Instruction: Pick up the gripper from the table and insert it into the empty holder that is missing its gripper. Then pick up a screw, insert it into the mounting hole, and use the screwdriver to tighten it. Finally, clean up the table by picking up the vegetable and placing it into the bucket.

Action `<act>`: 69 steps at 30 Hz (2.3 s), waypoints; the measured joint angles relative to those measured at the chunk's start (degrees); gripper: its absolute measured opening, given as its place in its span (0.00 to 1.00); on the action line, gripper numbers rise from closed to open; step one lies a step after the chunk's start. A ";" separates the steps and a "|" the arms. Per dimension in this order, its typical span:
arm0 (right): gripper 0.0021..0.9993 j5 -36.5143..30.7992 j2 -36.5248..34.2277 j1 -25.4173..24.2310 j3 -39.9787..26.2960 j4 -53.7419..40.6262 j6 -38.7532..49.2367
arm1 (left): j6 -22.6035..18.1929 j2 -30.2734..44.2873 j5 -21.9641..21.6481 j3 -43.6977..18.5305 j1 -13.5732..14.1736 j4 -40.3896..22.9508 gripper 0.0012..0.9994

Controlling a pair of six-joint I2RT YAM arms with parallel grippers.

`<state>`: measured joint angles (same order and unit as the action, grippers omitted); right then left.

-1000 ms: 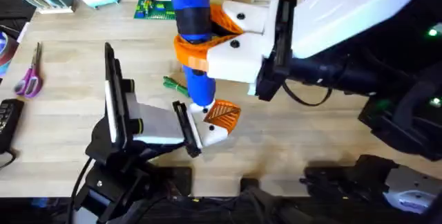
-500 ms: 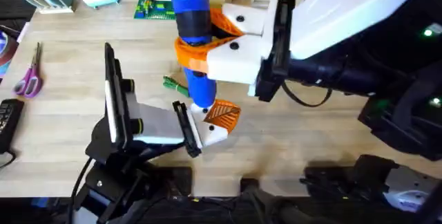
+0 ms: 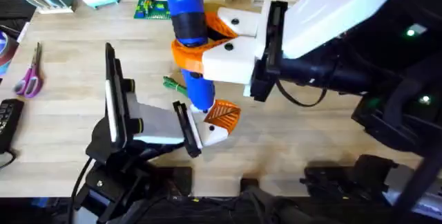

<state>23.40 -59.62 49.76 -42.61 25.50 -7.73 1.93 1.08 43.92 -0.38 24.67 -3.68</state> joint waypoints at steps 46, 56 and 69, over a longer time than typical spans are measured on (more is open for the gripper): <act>0.02 -28.78 -29.88 -32.57 -3.67 -10.71 74.64 | -0.04 -0.02 0.00 0.00 0.00 0.02 0.00; 0.03 -29.79 -34.53 -31.91 -4.28 -22.73 80.52 | -0.02 -0.02 0.00 0.00 0.00 0.04 0.00; 0.91 -30.19 -34.10 -31.76 -6.41 -25.97 73.18 | -0.04 -0.02 -0.02 0.00 0.00 0.04 0.00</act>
<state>-6.79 -93.71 18.00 -49.02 -0.47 65.46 1.89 1.06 43.90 -0.38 24.67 -3.64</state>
